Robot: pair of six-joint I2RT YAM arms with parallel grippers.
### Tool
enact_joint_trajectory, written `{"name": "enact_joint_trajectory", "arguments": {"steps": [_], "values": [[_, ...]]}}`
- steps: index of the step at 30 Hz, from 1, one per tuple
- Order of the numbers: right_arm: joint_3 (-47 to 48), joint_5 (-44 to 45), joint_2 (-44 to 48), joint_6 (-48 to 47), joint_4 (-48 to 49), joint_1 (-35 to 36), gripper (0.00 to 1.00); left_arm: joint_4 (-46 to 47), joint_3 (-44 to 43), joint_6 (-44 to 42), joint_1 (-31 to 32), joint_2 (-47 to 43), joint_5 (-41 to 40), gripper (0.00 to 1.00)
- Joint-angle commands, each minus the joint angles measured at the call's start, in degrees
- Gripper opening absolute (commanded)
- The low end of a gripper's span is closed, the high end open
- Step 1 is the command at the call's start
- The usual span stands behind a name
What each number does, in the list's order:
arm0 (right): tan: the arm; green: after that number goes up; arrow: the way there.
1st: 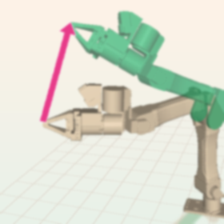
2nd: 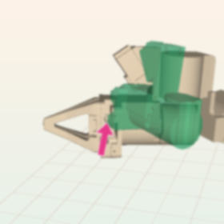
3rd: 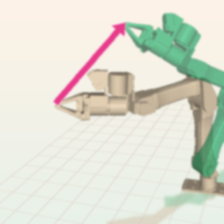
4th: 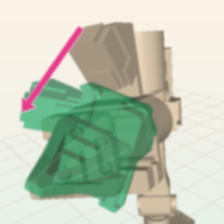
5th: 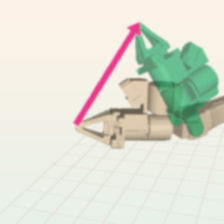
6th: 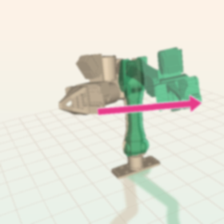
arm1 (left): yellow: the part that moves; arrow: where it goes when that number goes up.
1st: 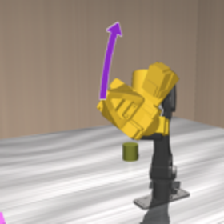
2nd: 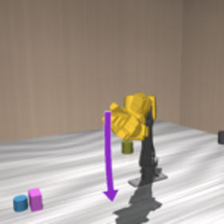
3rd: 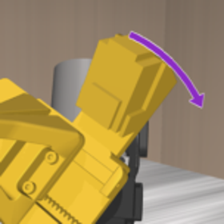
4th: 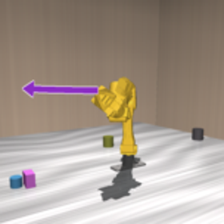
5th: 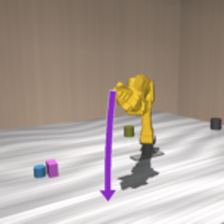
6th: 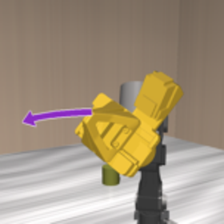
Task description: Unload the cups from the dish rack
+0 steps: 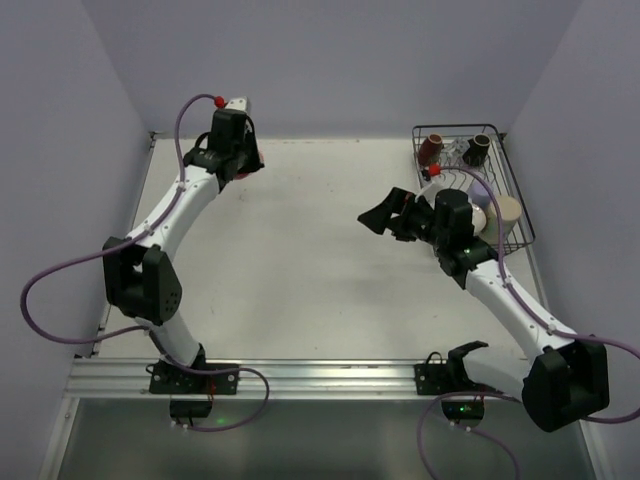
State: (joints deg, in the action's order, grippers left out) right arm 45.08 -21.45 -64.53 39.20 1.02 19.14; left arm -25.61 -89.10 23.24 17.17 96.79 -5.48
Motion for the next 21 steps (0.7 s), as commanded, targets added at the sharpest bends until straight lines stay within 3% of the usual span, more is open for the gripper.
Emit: {"name": "enact_joint_trajectory", "arguments": {"steps": [1,13,20,21], "values": [[-0.8,5.4,3.7,-6.9,-7.8,1.1,0.99,-17.8,-9.1,-6.3,-2.1,5.7,-4.6,0.00],[-1.4,7.5,4.9,-9.2,-8.5,3.7,0.99,-32.0,-22.0,-10.2,-4.2,22.0,-7.0,0.00],[-1.6,7.3,4.2,-9.1,-8.0,4.1,0.99,-32.8,-23.1,-10.7,-4.9,24.8,-9.5,0.02],[-1.6,7.5,4.2,-9.1,-8.0,4.2,0.99,-32.9,-23.1,-10.8,-5.1,25.2,-9.2,0.06]]}}
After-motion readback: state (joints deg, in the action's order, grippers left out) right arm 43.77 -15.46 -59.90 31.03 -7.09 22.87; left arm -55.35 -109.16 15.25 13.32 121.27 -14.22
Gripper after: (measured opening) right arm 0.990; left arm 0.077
